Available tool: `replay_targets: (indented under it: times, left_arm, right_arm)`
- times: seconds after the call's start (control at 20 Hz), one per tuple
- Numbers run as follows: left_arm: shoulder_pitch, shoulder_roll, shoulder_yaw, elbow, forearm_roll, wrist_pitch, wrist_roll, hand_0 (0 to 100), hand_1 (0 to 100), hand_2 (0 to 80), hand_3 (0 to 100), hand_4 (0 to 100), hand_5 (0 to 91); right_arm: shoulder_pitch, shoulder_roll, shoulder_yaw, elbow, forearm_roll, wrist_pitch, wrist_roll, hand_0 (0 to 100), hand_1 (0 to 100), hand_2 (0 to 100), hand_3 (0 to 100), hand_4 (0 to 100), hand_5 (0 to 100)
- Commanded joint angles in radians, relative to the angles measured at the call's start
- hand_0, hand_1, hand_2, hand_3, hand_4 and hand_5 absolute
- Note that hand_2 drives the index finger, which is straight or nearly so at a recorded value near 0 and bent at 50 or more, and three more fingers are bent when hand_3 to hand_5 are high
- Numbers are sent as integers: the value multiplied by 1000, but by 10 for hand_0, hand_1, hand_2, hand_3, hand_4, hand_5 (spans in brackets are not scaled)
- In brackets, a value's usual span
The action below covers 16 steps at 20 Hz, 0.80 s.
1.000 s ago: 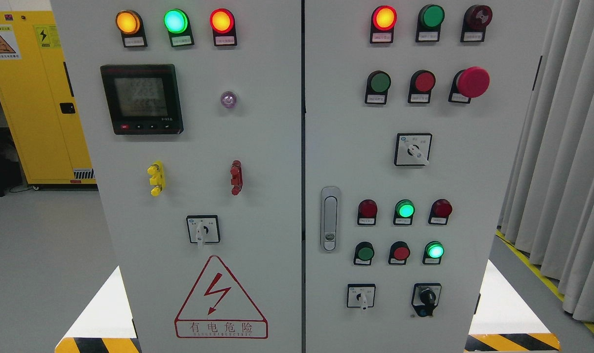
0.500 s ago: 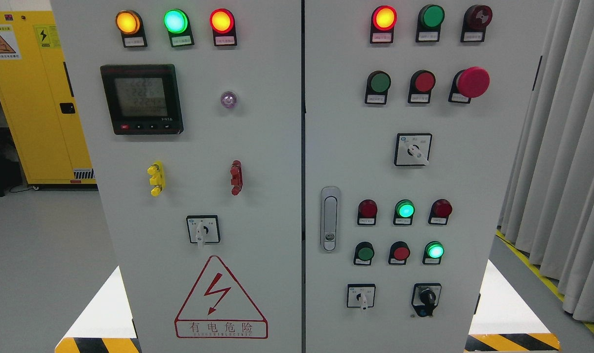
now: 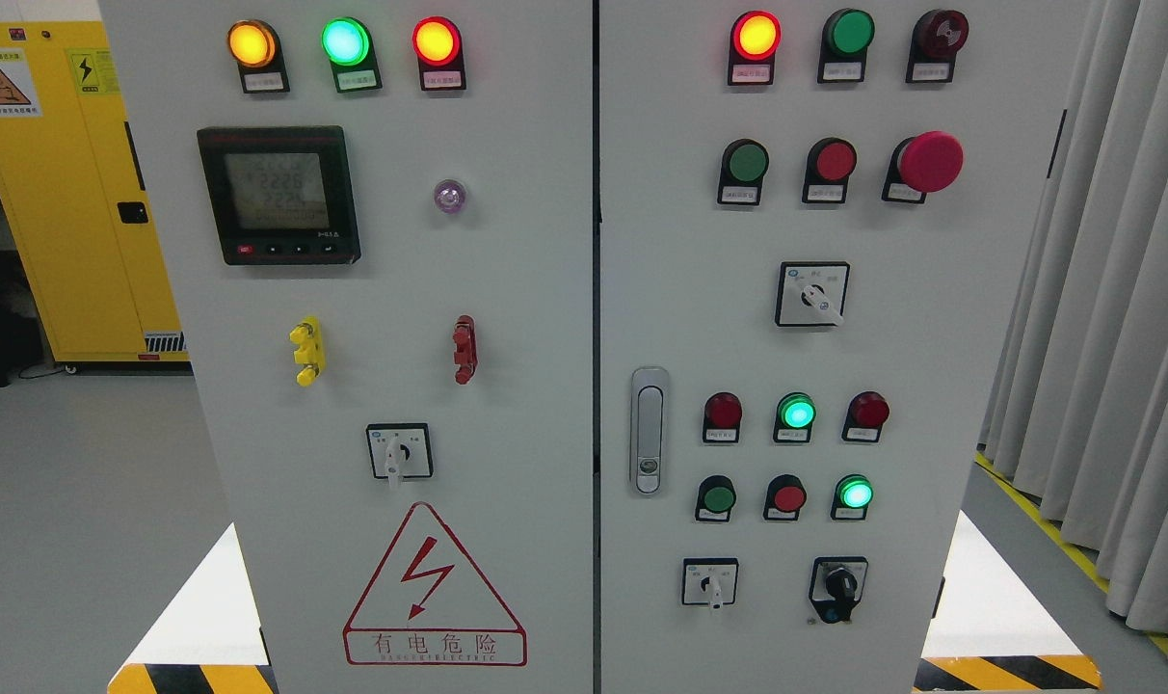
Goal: Turn on light switch 1
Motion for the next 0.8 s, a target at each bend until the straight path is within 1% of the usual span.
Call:
replay_targets:
  times: [0.0, 0.1, 0.15, 0.2, 0.25, 0.35, 0.4, 0.55, 0.6, 0.7, 0.75]
  left_arm:
    - [46, 18, 43, -309, -8, -55, 33, 321, 223, 0, 180, 225, 0]
    - [58, 19, 68, -410, -9, -88, 41, 321, 241, 8, 260, 295, 0]
    - [61, 25, 74, -468, -11, -88, 41, 321, 244, 12, 265, 309, 0]
    - [64, 31, 76, -522, -12, -88, 39, 324, 255, 43, 286, 349, 47]
    - [69, 36, 80, -573, -19, -88, 39, 326, 257, 43, 286, 349, 47]
    - [98, 42, 96, -704, -26, -91, 33, 335, 266, 85, 297, 370, 64]
    - [107, 44, 100, -742, -26, -91, 32, 336, 269, 97, 312, 378, 70]
    - [142, 47, 105, -902, -28, -91, 30, 346, 299, 157, 380, 451, 143]
    - [148, 48, 105, -953, -26, -89, 30, 356, 328, 191, 453, 520, 229]
    - [162, 50, 105, -1047, -28, -89, 32, 367, 373, 237, 504, 592, 345]
    - [170, 50, 105, -1097, -28, -89, 32, 371, 413, 266, 541, 638, 416]
  right_arm:
    - [0, 0, 0, 0, 0, 0, 1, 0, 500, 40, 0, 0, 0]
    - [0, 0, 0, 0, 0, 0, 1, 0, 500, 40, 0, 0, 0]
    - [0, 0, 0, 0, 0, 0, -1, 0, 500, 40, 0, 0, 0]
    - [0, 0, 0, 0, 0, 0, 1, 0, 500, 40, 0, 0, 0]
    - [0, 0, 0, 0, 0, 0, 1, 0, 500, 40, 0, 0, 0]
    - [0, 0, 0, 0, 0, 0, 1, 0, 500, 40, 0, 0, 0]
    - [0, 0, 0, 0, 0, 0, 1, 0, 500, 40, 0, 0, 0]
    - [0, 0, 0, 0, 0, 0, 1, 0, 500, 40, 0, 0, 0]
    - [0, 0, 0, 0, 0, 0, -1, 0, 500, 40, 0, 0, 0]
    - [0, 0, 0, 0, 0, 0, -1, 0, 500, 40, 0, 0, 0]
    - [0, 0, 0, 0, 0, 0, 1, 0, 500, 40, 0, 0, 0]
